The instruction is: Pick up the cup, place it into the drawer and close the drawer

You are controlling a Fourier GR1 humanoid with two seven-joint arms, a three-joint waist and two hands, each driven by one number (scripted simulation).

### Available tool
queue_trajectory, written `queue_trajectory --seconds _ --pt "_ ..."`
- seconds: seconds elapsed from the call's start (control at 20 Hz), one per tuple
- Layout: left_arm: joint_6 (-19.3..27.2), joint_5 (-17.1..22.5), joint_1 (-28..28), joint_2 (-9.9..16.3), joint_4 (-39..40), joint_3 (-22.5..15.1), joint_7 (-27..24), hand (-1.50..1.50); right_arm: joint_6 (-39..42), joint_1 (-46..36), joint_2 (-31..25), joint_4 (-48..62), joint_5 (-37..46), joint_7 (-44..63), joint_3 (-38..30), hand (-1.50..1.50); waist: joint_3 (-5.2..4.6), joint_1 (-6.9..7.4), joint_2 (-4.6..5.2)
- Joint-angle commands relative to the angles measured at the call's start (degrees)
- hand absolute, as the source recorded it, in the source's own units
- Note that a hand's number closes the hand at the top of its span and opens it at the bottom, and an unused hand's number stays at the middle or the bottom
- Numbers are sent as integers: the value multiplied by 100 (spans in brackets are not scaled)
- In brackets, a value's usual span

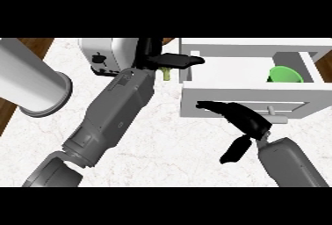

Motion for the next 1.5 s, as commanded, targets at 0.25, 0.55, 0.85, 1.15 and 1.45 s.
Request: queue_trajectory --seconds 0.25,0.55,0.85,1.15,1.45 --pt "-533 53 885 409 -671 4 56 -150 -904 -1350 316 3280 743 -1296 -299 150 10 419 22" --pt "-644 82 1076 633 -1180 -26 244 -150 -1579 -2141 368 4411 598 -1870 -980 150 23 677 52" --pt "-958 68 1429 799 -1326 -106 284 -150 -1552 -3114 -254 5077 229 -2057 -1737 150 26 810 164" --pt "-1250 127 1639 991 -1536 -115 373 -150 -1489 -3349 -433 5111 6 -1820 -1996 150 20 999 191" --pt "-1345 111 1732 1100 -1689 -135 359 -150 -1097 -3384 -690 4949 -212 -1777 -2118 150 14 1144 204"
